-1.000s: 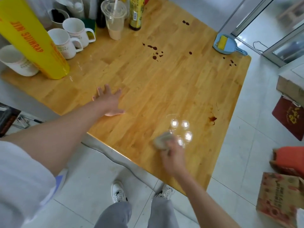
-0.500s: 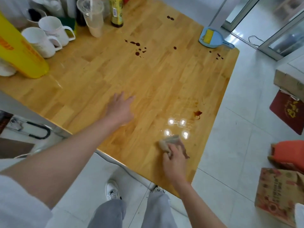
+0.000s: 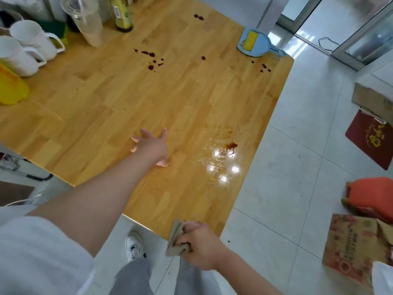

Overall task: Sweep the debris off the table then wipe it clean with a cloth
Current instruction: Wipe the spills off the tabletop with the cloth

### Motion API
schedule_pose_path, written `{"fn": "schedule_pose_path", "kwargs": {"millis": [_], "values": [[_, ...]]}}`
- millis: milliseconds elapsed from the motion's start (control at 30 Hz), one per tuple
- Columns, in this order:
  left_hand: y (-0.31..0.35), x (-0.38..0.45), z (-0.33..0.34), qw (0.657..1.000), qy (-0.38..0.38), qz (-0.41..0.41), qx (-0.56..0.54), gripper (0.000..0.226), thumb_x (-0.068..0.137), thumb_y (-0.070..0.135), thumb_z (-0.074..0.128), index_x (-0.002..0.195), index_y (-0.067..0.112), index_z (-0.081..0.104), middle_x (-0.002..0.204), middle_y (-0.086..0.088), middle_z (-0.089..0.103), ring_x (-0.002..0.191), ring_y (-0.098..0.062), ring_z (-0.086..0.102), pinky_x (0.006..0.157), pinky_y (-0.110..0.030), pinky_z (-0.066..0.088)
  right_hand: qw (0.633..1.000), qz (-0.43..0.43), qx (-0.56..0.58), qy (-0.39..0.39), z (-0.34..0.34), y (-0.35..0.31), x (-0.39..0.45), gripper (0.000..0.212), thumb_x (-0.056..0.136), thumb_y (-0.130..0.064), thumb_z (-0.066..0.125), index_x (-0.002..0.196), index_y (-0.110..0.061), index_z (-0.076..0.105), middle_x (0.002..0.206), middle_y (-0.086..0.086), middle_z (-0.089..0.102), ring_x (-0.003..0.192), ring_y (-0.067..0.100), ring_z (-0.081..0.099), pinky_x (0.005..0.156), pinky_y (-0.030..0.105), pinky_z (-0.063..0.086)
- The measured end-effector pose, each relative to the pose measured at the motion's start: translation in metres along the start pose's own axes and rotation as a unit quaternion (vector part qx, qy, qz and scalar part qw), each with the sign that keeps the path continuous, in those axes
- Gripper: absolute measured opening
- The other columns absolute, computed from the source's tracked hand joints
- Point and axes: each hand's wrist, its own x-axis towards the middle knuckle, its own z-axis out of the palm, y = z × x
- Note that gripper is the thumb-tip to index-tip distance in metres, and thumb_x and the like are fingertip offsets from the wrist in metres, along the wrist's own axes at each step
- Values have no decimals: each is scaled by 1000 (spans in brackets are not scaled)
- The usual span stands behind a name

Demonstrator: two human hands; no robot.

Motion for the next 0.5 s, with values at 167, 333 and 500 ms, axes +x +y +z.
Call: {"fn": "schedule_pose_path", "kwargs": {"millis": [167, 333, 500], "values": [[7, 1, -6, 999, -25, -17, 13, 123, 87, 41, 73, 146, 33, -35, 153, -34, -27, 140, -63, -2, 110, -62, 30, 954, 177, 76, 231, -103, 68, 11, 6, 78, -22, 54, 80, -23, 60, 93, -4, 62, 77, 16, 62, 73, 41, 54], [8, -3, -7, 999, -29, -13, 21, 120, 90, 41, 69, 145, 32, -37, 152, -34, -29, 141, -61, -5, 113, -62, 22, 905, 226, 15, 361, -114, 78, 33, 9, 82, -16, 52, 88, -21, 55, 109, 3, 55, 95, 29, 59, 74, 39, 51], [7, -5, -7, 1000, -27, -4, 11, 118, 91, 41, 67, 144, 30, -38, 153, -35, -27, 142, -59, -9, 116, -61, 19, 996, -77, -22, -30, -30, 31, -7, 26, 80, -31, 56, 100, -26, 71, 110, -5, 56, 126, 15, 48, 97, 40, 38]]}}
